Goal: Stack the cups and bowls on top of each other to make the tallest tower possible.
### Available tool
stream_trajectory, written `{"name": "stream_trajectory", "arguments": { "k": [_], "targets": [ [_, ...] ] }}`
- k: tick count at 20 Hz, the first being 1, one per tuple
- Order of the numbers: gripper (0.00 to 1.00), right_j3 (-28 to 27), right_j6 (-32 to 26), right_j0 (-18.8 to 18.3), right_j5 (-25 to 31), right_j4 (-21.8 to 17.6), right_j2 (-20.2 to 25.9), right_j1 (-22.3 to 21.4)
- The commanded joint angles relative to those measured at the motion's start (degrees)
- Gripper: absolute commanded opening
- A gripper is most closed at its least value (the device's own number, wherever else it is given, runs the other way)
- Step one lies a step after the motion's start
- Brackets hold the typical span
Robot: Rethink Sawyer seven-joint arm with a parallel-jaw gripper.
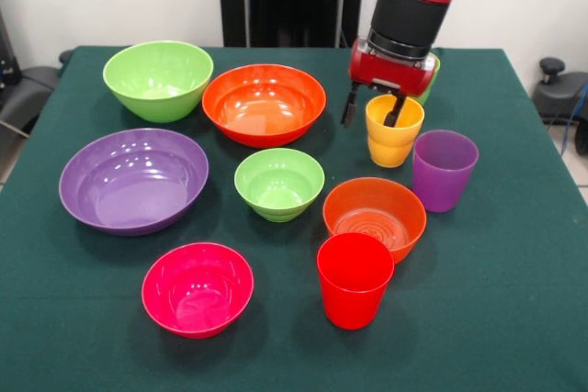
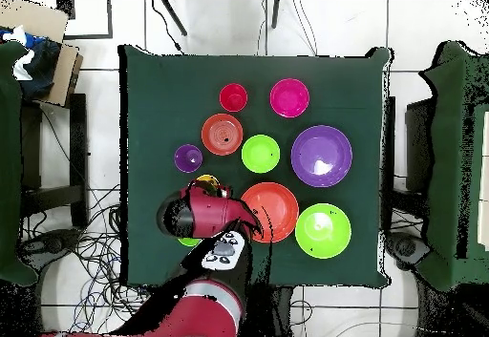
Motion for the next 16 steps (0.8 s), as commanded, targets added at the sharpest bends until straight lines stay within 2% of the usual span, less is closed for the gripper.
{"name": "stream_trajectory", "arguments": {
  "k": [1, 16],
  "targets": [
    [1.00, -4.1, 9.6, 1.2, 2.1, 3.1, 2.9, 0.5],
    [1.00, -2.7, 8.7, -0.4, -0.1, 2.6, 4.2, 0.5]
  ]
}}
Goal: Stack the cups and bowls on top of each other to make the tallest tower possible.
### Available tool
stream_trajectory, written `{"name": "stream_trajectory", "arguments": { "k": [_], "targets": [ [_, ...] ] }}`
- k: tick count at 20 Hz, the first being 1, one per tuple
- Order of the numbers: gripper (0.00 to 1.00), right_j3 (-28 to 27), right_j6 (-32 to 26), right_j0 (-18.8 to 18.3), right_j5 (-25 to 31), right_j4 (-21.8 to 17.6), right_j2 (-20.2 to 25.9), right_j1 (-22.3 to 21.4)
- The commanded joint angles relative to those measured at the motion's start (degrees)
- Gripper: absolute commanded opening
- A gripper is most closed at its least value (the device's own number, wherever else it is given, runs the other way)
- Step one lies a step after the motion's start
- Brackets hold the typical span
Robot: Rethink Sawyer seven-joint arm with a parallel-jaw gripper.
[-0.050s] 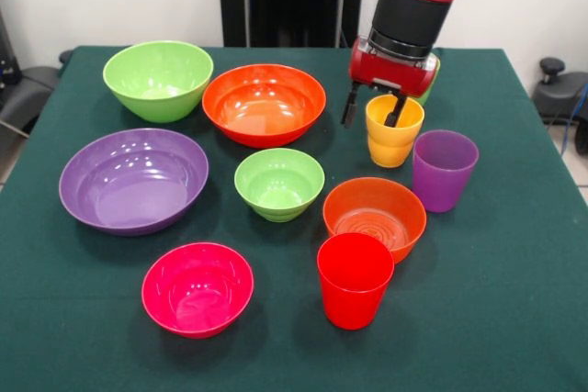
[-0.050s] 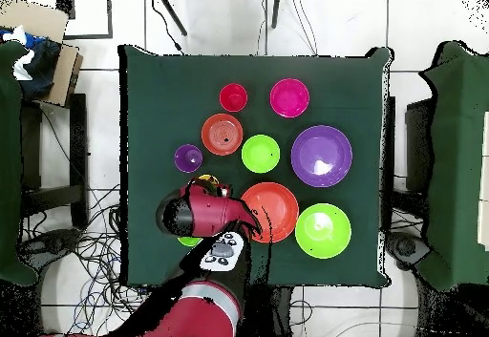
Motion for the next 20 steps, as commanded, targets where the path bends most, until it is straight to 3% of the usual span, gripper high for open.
{"name": "stream_trajectory", "arguments": {
  "k": [1, 20],
  "targets": [
    [1.00, -2.4, 8.6, -1.0, 0.0, 1.1, 4.8, 0.3],
    [1.00, -2.6, 7.9, -1.5, 1.1, 0.8, 5.1, -0.2]
  ]
}}
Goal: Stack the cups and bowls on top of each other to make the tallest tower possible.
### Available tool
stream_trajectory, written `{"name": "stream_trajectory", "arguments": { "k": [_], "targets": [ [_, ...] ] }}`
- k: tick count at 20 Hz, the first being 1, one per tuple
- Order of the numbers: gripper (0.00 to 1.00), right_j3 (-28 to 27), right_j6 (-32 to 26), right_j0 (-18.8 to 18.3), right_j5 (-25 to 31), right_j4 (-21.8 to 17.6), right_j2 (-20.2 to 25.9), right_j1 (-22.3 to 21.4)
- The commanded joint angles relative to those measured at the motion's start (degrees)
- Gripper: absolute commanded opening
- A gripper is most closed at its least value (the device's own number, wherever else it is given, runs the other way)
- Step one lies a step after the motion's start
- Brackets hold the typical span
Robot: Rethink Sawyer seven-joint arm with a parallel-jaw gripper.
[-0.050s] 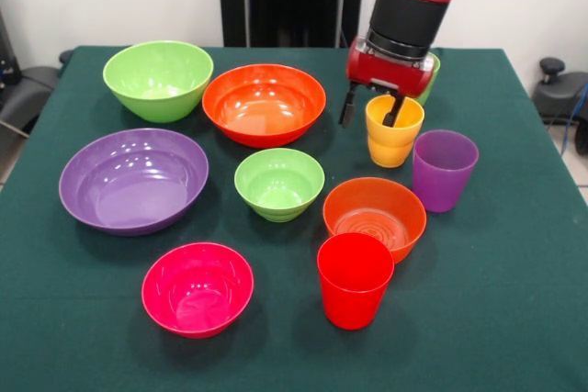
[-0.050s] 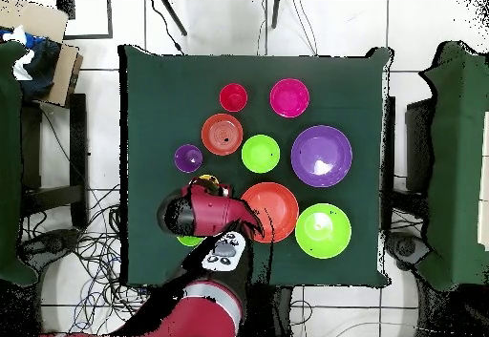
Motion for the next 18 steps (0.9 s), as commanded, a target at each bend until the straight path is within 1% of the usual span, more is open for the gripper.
{"name": "stream_trajectory", "arguments": {
  "k": [1, 18],
  "targets": [
    [1.00, -2.5, 7.8, -1.1, 1.1, 0.8, 5.1, -0.2],
    [1.00, -2.7, 8.2, -0.5, 1.6, 1.3, 4.6, -0.1]
  ]
}}
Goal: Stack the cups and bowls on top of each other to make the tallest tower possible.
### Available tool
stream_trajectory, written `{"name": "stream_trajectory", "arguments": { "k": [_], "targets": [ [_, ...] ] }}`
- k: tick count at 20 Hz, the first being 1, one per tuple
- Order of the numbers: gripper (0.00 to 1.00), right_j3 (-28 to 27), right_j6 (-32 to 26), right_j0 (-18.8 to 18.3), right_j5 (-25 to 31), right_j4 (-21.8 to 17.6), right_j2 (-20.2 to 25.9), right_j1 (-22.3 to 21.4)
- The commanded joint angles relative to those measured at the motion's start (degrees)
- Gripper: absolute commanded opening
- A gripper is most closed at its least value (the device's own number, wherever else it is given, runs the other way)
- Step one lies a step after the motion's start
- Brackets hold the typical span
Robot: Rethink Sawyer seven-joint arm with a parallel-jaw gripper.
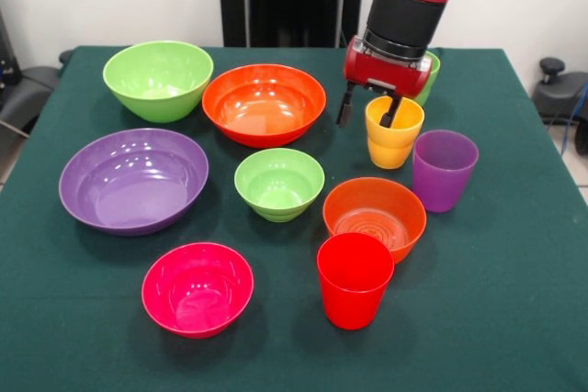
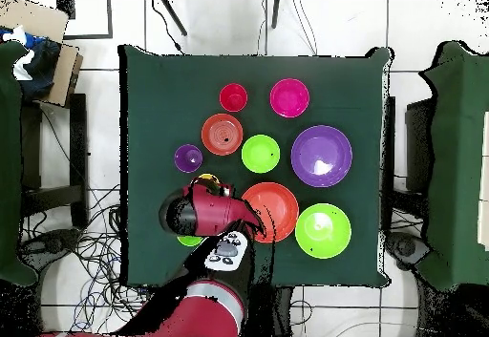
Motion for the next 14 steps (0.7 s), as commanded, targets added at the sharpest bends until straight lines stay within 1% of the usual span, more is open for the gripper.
{"name": "stream_trajectory", "arguments": {
  "k": [1, 5, 10, 11, 14],
  "targets": [
    [1.00, -2.7, 8.2, -0.3, 1.7, 1.3, 4.7, -0.1],
    [1.00, -3.0, 8.3, 0.1, 1.7, 1.4, 4.1, 0.1],
    [1.00, -2.6, 8.4, -0.4, 2.1, 1.5, 4.7, -0.2],
    [0.00, -2.6, 8.3, -0.6, 2.2, 1.5, 4.9, -0.3],
    [0.00, -2.4, 8.4, -0.7, 2.3, 1.5, 5.0, -0.3]
  ]
}}
